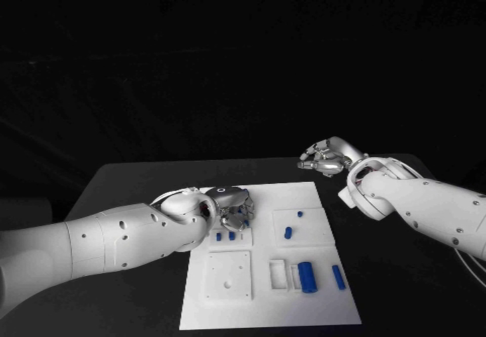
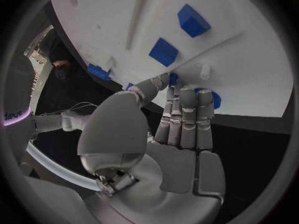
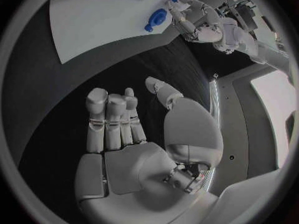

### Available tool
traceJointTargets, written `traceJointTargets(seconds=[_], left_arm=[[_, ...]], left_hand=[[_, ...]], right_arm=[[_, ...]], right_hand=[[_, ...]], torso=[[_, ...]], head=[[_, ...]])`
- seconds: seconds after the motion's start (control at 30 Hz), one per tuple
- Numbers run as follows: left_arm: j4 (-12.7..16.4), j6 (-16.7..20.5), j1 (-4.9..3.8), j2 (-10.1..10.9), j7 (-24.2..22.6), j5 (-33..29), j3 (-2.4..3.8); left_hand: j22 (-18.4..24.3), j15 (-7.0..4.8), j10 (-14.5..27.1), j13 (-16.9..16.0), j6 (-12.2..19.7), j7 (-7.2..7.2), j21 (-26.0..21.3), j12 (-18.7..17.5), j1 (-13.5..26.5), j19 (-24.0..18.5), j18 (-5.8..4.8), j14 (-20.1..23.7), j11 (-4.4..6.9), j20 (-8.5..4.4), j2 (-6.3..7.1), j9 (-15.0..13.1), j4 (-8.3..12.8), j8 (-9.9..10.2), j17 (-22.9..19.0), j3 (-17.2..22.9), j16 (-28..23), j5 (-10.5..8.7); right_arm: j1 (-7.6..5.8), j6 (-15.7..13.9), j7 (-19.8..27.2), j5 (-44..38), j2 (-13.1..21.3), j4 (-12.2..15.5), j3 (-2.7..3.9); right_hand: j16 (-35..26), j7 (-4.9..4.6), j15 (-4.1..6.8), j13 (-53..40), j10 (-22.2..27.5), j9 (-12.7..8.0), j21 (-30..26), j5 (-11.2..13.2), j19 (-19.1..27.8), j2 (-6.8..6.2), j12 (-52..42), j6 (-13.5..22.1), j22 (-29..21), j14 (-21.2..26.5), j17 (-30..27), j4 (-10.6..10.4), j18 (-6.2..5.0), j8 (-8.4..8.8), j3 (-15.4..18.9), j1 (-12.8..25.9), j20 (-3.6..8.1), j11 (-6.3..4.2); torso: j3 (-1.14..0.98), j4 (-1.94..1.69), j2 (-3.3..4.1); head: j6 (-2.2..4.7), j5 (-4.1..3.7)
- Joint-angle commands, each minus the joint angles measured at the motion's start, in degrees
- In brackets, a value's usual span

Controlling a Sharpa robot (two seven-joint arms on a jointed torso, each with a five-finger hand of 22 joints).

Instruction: Assemble the parts on the task board

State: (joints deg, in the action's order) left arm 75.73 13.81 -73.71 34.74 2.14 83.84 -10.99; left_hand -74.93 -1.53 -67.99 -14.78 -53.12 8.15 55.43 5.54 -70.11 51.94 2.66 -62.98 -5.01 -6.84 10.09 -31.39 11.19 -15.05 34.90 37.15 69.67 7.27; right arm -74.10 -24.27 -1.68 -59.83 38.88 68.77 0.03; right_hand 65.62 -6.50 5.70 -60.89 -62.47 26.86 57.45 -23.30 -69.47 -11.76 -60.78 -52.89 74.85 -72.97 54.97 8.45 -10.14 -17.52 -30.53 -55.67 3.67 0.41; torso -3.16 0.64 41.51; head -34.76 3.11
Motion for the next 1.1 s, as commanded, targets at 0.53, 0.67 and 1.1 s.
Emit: traceJointTargets(seconds=[0.53,0.67,1.1], left_arm=[[-0.31,-5.33,0.01,-0.08,3.03,2.31,-0.02],[-0.36,-4.56,0.01,-0.06,3.10,2.31,-0.02],[-0.19,-1.12,0.02,0.13,1.97,2.33,-0.03]], left_hand=[[-1.09,-0.08,-0.61,-0.04,-0.38,-0.12,0.45,-0.12,-0.06,0.39,4.03,-0.68,0.17,-0.25,-0.99,0.38,0.40,-0.25,0.15,0.09,1.03,-0.31],[-1.02,0.09,-0.03,0.13,0.45,0.22,0.46,-0.65,0.01,0.37,4.02,-0.57,-0.02,-0.25,-0.66,0.74,0.48,0.21,0.08,0.05,1.12,-0.37],[-0.81,1.68,4.98,1.61,2.84,0.19,0.26,-1.93,-0.21,0.38,4.71,-0.16,-1.69,1.14,2.00,1.74,0.70,1.30,-0.47,-0.01,1.13,-0.25]], right_arm=[[0.02,0.92,0.63,-0.09,0.09,0.14,0.02],[0.02,0.93,0.63,-0.09,0.08,0.12,0.02],[0.04,0.91,0.65,-0.09,0.10,0.09,0.02]], right_hand=[[-0.35,-0.45,0.10,0.09,0.45,0.10,-0.28,-0.33,0.07,0.52,-0.32,-0.07,0.09,-0.13,0.11,0.04,-4.86,0.17,0.29,0.21,0.44,0.06],[-0.36,-0.45,0.10,0.10,0.46,0.10,-0.28,-0.33,0.07,0.52,-0.33,-0.07,0.09,-0.13,0.12,0.04,-4.86,0.18,0.29,0.22,0.44,0.06],[-0.36,-0.45,0.10,0.12,0.46,0.11,-0.29,-0.33,0.07,0.53,-0.34,-0.07,0.11,-0.14,0.13,0.06,-4.86,0.18,0.31,0.24,0.45,0.06]], torso=[[0.02,-0.02,-0.03],[0.03,0.01,-0.02],[0.00,-0.01,-0.01]], head=[[-0.04,-0.04],[0.00,-0.09],[0.21,-0.04]])
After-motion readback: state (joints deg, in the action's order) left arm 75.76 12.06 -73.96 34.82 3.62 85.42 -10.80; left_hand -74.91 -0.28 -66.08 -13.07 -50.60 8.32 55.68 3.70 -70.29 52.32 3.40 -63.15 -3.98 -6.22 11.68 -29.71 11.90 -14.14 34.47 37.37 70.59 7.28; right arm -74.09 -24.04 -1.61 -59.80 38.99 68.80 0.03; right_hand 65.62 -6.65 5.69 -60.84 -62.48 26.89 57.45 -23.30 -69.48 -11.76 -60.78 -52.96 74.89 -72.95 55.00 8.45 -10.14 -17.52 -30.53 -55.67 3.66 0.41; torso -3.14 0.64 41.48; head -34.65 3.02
